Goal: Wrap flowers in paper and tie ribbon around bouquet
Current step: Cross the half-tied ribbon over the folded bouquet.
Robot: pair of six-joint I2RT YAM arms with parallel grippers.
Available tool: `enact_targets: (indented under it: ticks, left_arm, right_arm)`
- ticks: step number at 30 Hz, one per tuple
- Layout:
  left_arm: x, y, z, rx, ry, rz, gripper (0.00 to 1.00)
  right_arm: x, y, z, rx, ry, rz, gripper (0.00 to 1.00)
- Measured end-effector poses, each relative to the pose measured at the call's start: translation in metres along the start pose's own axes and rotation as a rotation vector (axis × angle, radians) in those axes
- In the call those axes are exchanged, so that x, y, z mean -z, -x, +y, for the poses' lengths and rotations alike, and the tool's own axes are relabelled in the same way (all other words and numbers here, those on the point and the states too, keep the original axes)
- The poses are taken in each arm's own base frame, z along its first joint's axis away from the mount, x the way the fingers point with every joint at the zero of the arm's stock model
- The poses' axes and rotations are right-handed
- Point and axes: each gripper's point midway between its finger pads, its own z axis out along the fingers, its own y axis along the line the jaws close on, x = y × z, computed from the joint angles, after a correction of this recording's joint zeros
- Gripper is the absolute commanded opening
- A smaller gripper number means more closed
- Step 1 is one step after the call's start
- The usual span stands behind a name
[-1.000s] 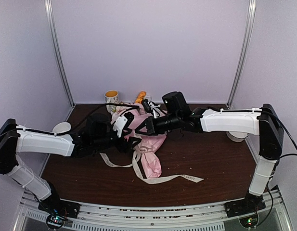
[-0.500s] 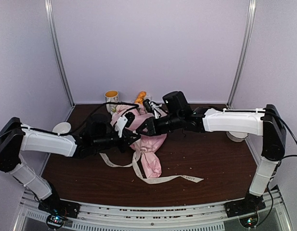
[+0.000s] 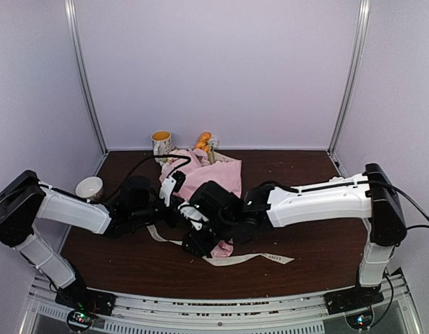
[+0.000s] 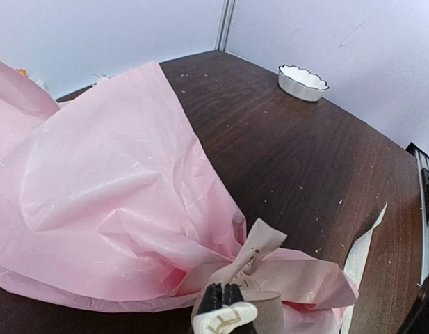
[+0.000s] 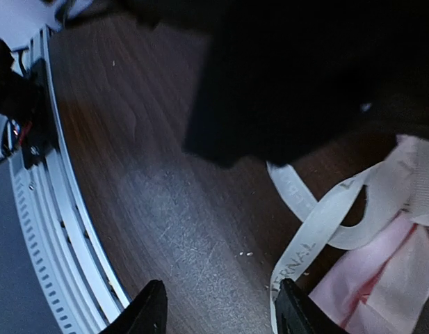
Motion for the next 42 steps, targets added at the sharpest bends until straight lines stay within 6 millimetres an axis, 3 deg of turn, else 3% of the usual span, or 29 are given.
enact_targets:
  ticks: [4, 13, 14, 17, 19, 23, 29, 37, 39, 42]
  left_arm:
    - [0.003, -0.015, 0.006, 0.020, 0.017, 0.027, 0.00]
    - [0.004, -0.010, 0.013, 0.032, 0.032, 0.005, 0.00]
    - [0.004, -0.009, 0.012, 0.030, 0.031, 0.001, 0.00]
    - [0.004, -0.009, 0.012, 0.030, 0.032, 0.000, 0.00]
    - [0.004, -0.009, 0.012, 0.030, 0.031, -0.001, 0.00]
    - [0.004, -0.009, 0.012, 0.030, 0.029, -0.001, 0.00]
    - [0.005, -0.011, 0.012, 0.031, 0.029, 0.004, 0.00]
    - [0.007, -0.012, 0.010, 0.030, 0.023, 0.005, 0.00]
    - [0.008, -0.013, 0.010, 0.031, 0.021, 0.006, 0.00]
    - [0.009, -0.016, 0.009, 0.032, 0.016, 0.011, 0.00]
  right_arm:
    - [-0.022, -0.019, 0.009, 0.095, -0.059, 0.078, 0.54]
    - [-0.055, -0.072, -0.016, 0.173, -0.170, 0.269, 0.51]
    - [-0.055, -0.074, -0.018, 0.175, -0.177, 0.275, 0.47]
    - [-0.055, -0.078, -0.021, 0.183, -0.189, 0.287, 0.14]
    - [-0.055, -0.078, -0.023, 0.187, -0.198, 0.288, 0.00]
    - [-0.054, -0.079, -0.024, 0.179, -0.208, 0.290, 0.00]
    - [-0.046, -0.064, -0.026, 0.075, -0.156, 0.242, 0.00]
    - [0.022, 0.009, -0.070, -0.222, -0.035, -0.049, 0.00]
    - [0.030, 0.015, -0.082, -0.280, -0.022, -0.088, 0.00]
    - [0.028, 0.004, -0.105, -0.355, -0.045, -0.077, 0.00]
